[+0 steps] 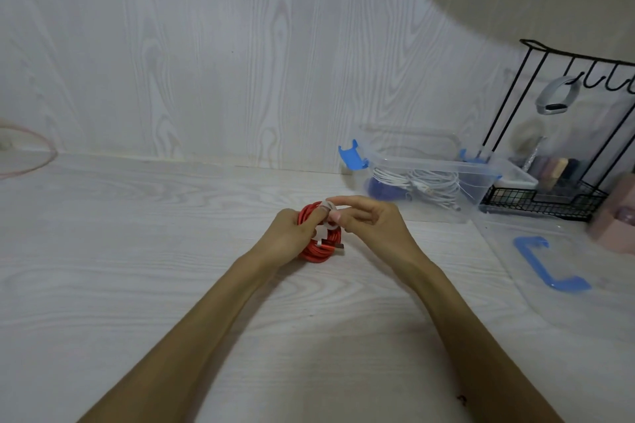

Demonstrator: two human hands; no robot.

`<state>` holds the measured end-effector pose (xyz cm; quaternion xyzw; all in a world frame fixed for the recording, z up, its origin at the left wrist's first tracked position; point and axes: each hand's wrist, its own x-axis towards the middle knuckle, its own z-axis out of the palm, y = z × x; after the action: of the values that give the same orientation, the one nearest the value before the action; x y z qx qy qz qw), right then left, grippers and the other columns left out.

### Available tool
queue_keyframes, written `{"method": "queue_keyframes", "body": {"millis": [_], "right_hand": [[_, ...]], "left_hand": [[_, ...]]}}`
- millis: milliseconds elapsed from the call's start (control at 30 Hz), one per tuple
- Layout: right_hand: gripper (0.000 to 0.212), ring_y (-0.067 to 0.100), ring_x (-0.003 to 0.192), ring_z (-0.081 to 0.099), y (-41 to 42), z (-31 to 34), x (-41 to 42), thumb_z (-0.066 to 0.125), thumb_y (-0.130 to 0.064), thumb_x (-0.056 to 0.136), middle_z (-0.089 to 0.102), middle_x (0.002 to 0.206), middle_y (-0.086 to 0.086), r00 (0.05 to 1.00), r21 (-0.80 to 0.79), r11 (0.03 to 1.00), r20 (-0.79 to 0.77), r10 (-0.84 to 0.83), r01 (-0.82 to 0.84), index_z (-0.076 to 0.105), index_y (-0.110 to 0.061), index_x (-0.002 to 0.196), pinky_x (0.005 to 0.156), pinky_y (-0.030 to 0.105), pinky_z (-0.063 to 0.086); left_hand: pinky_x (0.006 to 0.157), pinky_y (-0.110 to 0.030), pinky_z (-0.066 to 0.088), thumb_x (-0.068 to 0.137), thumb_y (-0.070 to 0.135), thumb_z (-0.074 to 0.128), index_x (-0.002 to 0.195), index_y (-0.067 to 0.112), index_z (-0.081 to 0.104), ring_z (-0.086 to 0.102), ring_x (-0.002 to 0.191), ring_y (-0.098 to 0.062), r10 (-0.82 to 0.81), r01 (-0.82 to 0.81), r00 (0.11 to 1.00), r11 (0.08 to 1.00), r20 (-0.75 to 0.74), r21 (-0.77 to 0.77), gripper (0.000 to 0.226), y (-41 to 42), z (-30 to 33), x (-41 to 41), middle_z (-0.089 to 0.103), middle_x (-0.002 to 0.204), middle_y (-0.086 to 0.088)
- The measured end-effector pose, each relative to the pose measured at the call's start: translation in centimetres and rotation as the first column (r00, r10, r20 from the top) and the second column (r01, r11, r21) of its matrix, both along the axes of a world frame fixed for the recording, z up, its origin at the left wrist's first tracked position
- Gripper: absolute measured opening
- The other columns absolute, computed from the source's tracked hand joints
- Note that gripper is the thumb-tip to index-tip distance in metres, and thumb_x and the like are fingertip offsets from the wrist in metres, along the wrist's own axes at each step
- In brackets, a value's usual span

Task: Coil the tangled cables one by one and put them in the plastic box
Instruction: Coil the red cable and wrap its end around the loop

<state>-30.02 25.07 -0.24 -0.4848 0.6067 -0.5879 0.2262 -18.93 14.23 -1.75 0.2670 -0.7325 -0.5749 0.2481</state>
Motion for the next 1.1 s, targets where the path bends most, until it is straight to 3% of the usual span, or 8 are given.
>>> {"method": "queue_keyframes", "body": {"millis": [133,267,400,500,667,800,1000,1100], "right_hand": [[0.017,0.01,0.081,0.072,0.0,-0.1,0.3,0.075,-0.016,0.078,0.075,0.08,0.0,0.999,-0.032,0.999,0.021,-0.036,0.036,0.073,-0.023,0.094,0.072,0.012,0.05],[0.011,0.008,0.08,0.068,0.2,0.5,0.4,0.081,-0.022,0.07,0.074,0.085,-0.009,0.982,-0.131,0.977,-0.06,-0.179,0.17,0.076,-0.028,0.077,0.068,0.016,0.051],[0.006,0.003,0.091,0.067,0.4,1.1,0.8,0.076,-0.026,0.074,0.074,0.091,-0.011,0.988,-0.135,0.987,-0.118,-0.098,0.082,0.073,-0.023,0.078,0.077,0.013,0.048],[0.011,0.01,0.088,0.071,0.6,1.4,1.3,0.073,-0.02,0.079,0.076,0.086,-0.001,0.995,-0.106,0.994,-0.094,-0.043,0.033,0.065,-0.012,0.081,0.078,0.012,0.049],[0.013,0.011,0.086,0.071,1.1,2.2,2.1,0.069,-0.027,0.079,0.076,0.082,0.0,0.994,-0.117,0.993,-0.11,0.011,-0.024,0.059,-0.018,0.078,0.078,0.016,0.05],[0.011,0.012,0.066,0.067,1.7,2.5,2.3,0.07,-0.027,0.078,0.075,0.08,0.003,0.992,-0.067,0.996,-0.117,0.049,-0.057,0.061,-0.025,0.074,0.063,0.024,0.05],[0.014,0.016,0.058,0.066,1.7,2.4,1.6,0.065,0.002,0.082,0.07,0.065,0.01,0.997,0.152,0.985,0.004,0.082,-0.082,0.061,-0.011,0.083,0.06,0.02,0.053],[0.011,0.008,0.046,0.056,1.4,2.0,1.4,0.069,-0.008,0.081,0.062,0.051,0.0,0.999,0.189,0.981,-0.027,-0.032,0.037,0.063,-0.018,0.082,0.051,0.015,0.047]], "left_hand": [[0.037,-0.013,0.024,0.096,0.04,0.047,0.056,0.013,0.047,0.026,0.033,-0.003,-0.044,0.045,0.999,0.999,0.03,-0.027,0.048,0.0,0.1,0.1,0.033,0.045,0.006],[0.04,-0.013,0.031,0.094,0.043,0.049,0.056,0.019,0.053,0.035,0.038,-0.003,-0.063,0.066,0.998,0.983,-0.024,0.17,0.046,-0.3,0.6,0.2,0.037,0.042,0.012],[0.051,-0.022,0.033,0.09,0.053,0.05,0.085,0.012,0.06,0.039,0.048,-0.008,-0.024,0.025,1.0,0.965,-0.006,0.263,0.043,-1.0,0.5,0.5,0.041,0.051,0.009],[0.047,-0.021,0.035,0.09,0.056,0.049,0.088,0.017,0.064,0.043,0.042,-0.004,-0.032,0.036,0.999,0.934,-0.019,0.355,0.042,-1.3,0.4,0.5,0.043,0.048,0.013],[0.036,-0.018,0.031,0.09,0.053,0.05,0.082,0.02,0.06,0.039,0.038,-0.003,-0.03,0.061,0.996,0.898,-0.078,0.435,0.036,-1.7,0.6,0.7,0.039,0.044,0.013],[0.037,-0.017,0.032,0.089,0.052,0.053,0.097,0.015,0.067,0.04,0.042,-0.005,0.02,0.006,0.998,0.913,-0.06,0.407,0.04,-1.9,0.8,0.9,0.039,0.043,0.013],[0.046,-0.019,0.033,0.091,0.051,0.049,0.08,0.013,0.061,0.043,0.05,-0.007,0.11,-0.111,0.994,0.97,0.017,0.218,0.041,-1.7,0.8,0.6,0.047,0.061,0.004],[0.041,-0.017,0.027,0.094,0.046,0.047,0.065,0.014,0.051,0.032,0.034,-0.003,0.134,-0.133,0.991,0.985,-0.008,0.111,0.043,-1.6,0.5,0.5,0.033,0.039,0.012]]}}
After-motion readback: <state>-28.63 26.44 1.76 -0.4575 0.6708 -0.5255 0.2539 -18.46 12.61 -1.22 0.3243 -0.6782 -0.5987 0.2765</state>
